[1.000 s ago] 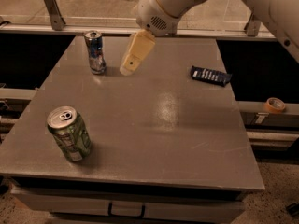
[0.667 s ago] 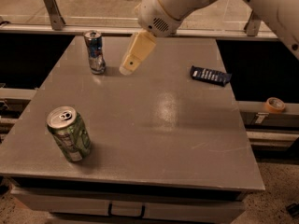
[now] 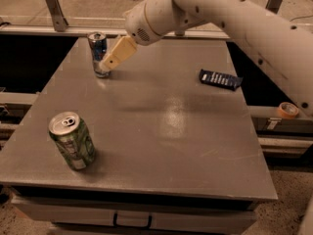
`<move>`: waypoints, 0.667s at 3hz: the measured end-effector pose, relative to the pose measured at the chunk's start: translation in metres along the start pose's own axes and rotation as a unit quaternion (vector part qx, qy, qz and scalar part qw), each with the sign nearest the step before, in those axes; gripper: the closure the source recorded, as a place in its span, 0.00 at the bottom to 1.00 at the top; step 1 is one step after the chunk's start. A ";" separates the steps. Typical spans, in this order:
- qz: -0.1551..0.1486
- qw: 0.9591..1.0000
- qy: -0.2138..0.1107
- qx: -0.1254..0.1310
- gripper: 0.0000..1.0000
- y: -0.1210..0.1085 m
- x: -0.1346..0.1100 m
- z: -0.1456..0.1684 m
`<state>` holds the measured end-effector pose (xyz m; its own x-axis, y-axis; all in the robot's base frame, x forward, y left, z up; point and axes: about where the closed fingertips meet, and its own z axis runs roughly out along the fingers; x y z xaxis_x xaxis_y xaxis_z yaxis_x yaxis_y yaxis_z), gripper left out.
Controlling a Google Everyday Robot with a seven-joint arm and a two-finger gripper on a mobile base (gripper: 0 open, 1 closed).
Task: Knock redbull can over
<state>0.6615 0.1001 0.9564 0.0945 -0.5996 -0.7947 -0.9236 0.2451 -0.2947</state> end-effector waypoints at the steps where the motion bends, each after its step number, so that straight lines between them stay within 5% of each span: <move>1: 0.031 0.998 -0.061 0.012 0.00 -0.026 -0.008 0.049; 2: 0.072 0.992 -0.102 0.006 0.00 -0.035 -0.013 0.092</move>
Offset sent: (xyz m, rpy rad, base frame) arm 0.0983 0.1065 -0.0443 0.3809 0.1137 -0.0480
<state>0.7271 0.1696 0.9285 0.0371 -0.3912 -0.9196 -0.9285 0.3267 -0.1765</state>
